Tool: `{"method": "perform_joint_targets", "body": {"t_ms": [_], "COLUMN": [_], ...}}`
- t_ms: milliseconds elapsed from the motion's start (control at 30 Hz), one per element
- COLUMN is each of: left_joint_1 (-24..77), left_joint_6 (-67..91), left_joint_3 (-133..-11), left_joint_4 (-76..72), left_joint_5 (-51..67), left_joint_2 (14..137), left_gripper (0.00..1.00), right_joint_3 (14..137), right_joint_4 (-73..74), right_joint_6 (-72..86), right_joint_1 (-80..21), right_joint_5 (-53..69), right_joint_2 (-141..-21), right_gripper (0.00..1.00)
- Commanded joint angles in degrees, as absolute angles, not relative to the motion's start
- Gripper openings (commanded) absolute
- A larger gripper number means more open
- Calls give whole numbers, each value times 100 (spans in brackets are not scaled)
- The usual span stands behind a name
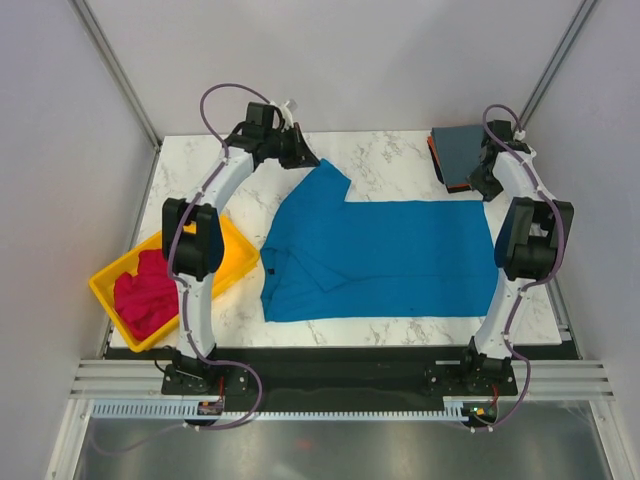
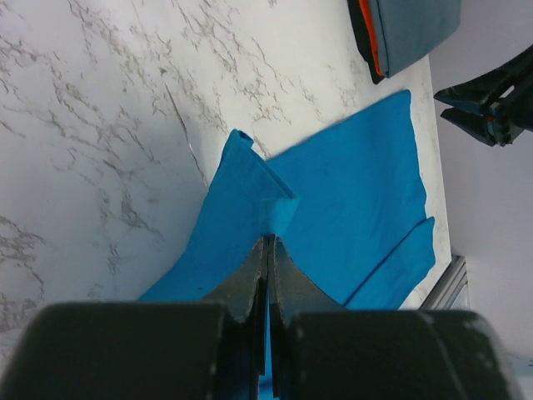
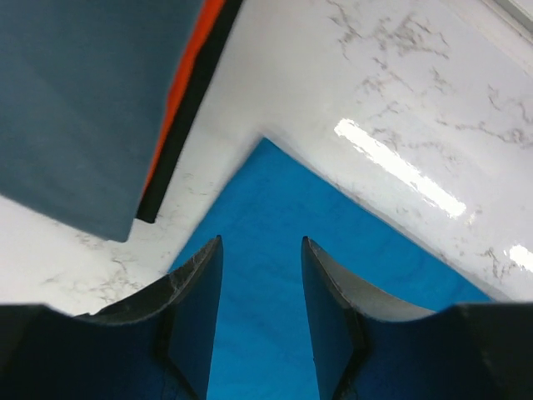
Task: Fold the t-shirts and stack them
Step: Fold the tshirt
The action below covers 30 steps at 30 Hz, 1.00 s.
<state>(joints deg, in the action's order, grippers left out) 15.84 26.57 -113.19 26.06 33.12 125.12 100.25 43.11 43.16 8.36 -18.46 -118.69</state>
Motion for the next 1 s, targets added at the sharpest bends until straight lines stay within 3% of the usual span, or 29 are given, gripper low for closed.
{"method": "perform_joint_targets", "body": {"t_ms": [0, 967], "left_joint_1": [1617, 1705], "left_joint_6": [2435, 2549], "left_joint_3": [-10811, -9080], "left_joint_4": [2514, 2206], "left_joint_5": [3542, 4061], "left_joint_2": [12024, 10732], "left_gripper": [2, 2], "right_joint_3": [10310, 10890], "right_joint_4": [4790, 5036], "right_joint_6": [5105, 6715], "right_joint_1": [835, 993], "right_joint_5": [-2382, -2470], "right_joint_2": [-11970, -13104], "right_gripper": [50, 48]}}
